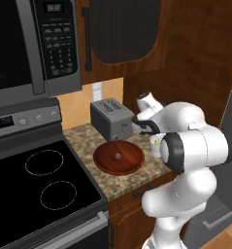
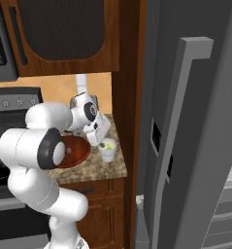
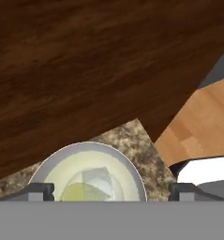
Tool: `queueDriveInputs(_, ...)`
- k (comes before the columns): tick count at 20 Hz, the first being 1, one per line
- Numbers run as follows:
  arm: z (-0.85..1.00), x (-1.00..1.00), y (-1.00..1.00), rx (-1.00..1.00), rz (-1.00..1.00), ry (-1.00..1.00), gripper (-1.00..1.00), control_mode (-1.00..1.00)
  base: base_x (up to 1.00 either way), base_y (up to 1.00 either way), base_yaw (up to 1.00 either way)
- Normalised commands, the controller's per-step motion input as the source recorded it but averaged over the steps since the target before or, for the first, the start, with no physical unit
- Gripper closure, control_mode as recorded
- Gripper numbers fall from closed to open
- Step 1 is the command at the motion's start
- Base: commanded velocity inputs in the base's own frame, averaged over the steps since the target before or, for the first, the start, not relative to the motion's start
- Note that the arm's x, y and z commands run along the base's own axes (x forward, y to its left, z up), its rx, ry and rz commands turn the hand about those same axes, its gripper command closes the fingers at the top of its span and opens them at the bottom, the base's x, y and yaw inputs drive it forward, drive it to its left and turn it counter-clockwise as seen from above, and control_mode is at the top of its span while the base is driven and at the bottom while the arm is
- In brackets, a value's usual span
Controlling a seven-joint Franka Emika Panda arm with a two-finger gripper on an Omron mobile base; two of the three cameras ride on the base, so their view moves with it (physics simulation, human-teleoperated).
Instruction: Grab a lemon wedge from the fridge and one ice cube from the ice bowl, and put them in the glass of lemonade.
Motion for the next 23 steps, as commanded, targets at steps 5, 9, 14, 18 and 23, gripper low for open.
queueDriveInputs(5, 0.26, -1.0, 0.5, -0.01, -0.03, -0.24, -1.0, -1.0, 0.0, 0.0, 0.0)
queueDriveInputs(9, 0.34, -1.0, 0.26, 0.0, 0.03, -0.37, -1.0, -1.0, 0.0, 0.0, 0.0)
queueDriveInputs(14, 0.6, -1.0, 0.27, 0.0, 0.18, -0.28, -1.0, -1.0, 0.0, 0.0, 0.0)
queueDriveInputs(18, 0.49, -1.0, 0.75, -0.01, 0.11, -0.22, -1.0, -1.0, 0.0, 0.0, 0.0)
queueDriveInputs(23, 0.44, -1.0, 0.8, -0.03, 0.01, -0.22, -1.0, -1.0, 0.0, 0.0, 0.0)
